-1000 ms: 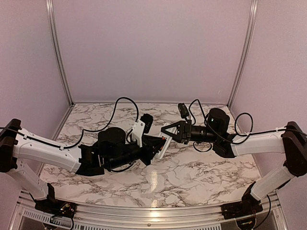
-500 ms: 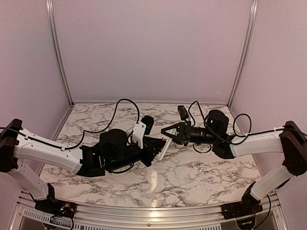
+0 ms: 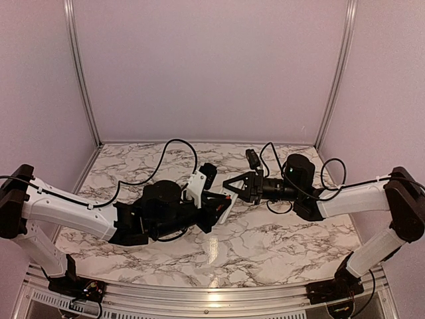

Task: Load the batteries into the remote control
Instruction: Place the battery in the battery compartment, then load the battery into the battery compartment.

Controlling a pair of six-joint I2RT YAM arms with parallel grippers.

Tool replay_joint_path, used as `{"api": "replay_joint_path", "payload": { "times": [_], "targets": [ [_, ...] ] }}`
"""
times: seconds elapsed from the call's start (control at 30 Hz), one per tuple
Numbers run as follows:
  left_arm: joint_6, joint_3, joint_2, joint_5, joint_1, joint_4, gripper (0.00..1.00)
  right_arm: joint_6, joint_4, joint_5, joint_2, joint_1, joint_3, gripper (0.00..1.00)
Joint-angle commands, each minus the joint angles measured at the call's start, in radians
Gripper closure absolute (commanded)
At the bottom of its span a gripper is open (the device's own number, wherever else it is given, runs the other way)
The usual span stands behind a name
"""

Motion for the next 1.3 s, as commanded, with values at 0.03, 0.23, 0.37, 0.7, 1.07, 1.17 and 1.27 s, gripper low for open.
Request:
{"api": "replay_joint_path", "payload": {
  "times": [0.03,0.23,0.37,0.7,1.07,1.17,1.27],
  "targets": [
    [0.007,0.005,0.027,-0.038,0.008,-0.102,0.75,0.027,0.073,-0.049,0.0,0.003,0.011,1.0],
    [0.007,0.009,0.009,-0.053,0.008,-0.103,0.59,0.025,0.074,-0.049,0.008,0.002,0.005,1.0],
    [0.01,0.011,-0.026,-0.07,0.009,-0.104,0.42,0.024,0.076,-0.051,0.014,0.003,-0.003,1.0],
    [0.136,0.049,-0.142,0.021,0.048,-0.245,0.39,-0.022,0.024,-0.087,0.031,0.003,0.002,1.0],
    [0.506,0.03,-0.266,0.323,0.073,-0.461,0.46,-0.101,-0.077,-0.17,0.074,0.025,0.053,1.0],
    [0.578,0.041,-0.249,0.342,0.064,-0.494,0.47,-0.112,-0.095,-0.187,0.09,0.035,0.067,1.0],
    [0.648,0.043,-0.239,0.358,0.052,-0.504,0.52,-0.146,-0.14,-0.192,0.099,0.046,0.09,1.0]
  ]
}}
